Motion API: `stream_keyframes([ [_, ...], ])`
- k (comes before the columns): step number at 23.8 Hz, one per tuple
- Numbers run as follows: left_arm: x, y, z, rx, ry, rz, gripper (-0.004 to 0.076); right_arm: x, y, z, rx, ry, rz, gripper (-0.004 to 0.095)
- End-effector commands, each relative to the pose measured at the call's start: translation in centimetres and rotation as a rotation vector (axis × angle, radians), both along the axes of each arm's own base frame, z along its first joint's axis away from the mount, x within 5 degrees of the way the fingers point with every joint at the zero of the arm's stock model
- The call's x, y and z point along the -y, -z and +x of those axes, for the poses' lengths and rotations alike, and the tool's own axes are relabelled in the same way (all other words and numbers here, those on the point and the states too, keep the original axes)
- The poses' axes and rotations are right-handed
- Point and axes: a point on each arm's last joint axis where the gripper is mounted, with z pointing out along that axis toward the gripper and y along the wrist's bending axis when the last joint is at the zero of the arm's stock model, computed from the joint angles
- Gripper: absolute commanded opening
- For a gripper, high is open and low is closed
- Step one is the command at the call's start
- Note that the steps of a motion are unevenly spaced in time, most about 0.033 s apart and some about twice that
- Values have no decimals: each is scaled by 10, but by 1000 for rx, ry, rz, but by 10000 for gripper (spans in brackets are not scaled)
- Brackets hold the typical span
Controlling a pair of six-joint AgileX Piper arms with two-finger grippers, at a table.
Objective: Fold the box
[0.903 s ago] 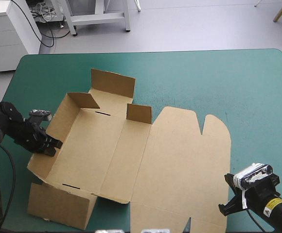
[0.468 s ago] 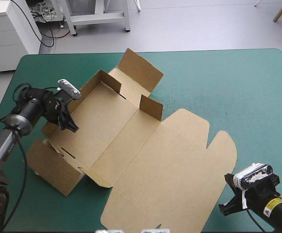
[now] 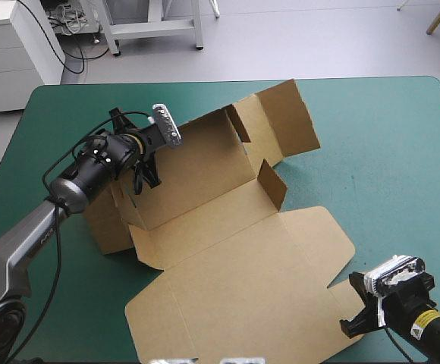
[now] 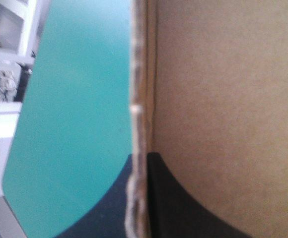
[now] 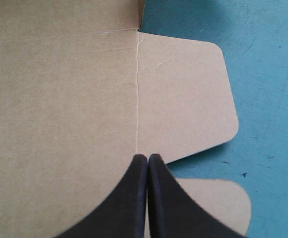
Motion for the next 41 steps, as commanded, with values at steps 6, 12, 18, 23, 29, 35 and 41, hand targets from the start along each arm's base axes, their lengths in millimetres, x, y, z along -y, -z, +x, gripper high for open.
stream_keyframes([
  [6,56,-31,-36,130,214,100,-8,-1,-12,3,69,11,41,-21],
  [12,88,-34,-61,206,265,139,-8,-1,-12,4,72,12,35,-21],
  [18,98,5,-94,324,290,212,-8,1,-13,4,89,16,8,-21],
  [23,94,31,-118,387,282,265,-8,0,-13,4,94,5,-2,40],
  [29,98,24,-133,405,290,232,-8,0,-13,4,94,3,-2,405],
  [35,95,18,-138,412,275,214,-8,0,-13,4,82,14,22,396],
  [41,92,16,-141,384,257,175,-8,1,-18,3,81,18,15,403],
])
